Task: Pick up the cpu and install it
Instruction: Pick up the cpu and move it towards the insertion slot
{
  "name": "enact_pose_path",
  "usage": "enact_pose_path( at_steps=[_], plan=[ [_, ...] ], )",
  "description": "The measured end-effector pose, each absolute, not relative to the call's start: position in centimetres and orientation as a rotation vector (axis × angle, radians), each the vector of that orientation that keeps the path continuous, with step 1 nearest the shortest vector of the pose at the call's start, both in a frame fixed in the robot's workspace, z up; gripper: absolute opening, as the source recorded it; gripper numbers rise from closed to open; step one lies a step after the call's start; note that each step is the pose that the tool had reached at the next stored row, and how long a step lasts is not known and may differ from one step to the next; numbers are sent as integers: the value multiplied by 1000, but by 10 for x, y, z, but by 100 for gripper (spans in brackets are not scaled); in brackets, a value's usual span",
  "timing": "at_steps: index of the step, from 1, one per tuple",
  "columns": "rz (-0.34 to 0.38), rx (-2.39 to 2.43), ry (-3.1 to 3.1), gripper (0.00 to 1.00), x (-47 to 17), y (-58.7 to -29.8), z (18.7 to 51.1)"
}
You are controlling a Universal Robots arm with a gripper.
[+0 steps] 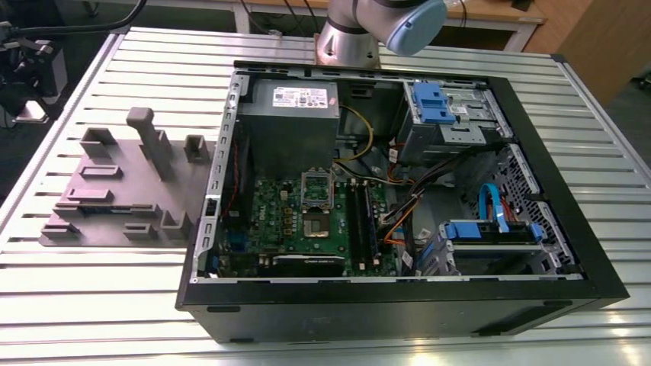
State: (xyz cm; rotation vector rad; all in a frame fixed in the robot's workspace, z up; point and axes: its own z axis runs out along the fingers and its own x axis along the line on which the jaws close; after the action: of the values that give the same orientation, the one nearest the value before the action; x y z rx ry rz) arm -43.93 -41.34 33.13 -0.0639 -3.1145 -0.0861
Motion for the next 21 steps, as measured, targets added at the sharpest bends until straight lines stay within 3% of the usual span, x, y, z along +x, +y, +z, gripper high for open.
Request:
enact_pose_path(
  at_steps=[21],
  plan=[
    [-86,-64,-3114,47,-439,-413,342]
  ],
)
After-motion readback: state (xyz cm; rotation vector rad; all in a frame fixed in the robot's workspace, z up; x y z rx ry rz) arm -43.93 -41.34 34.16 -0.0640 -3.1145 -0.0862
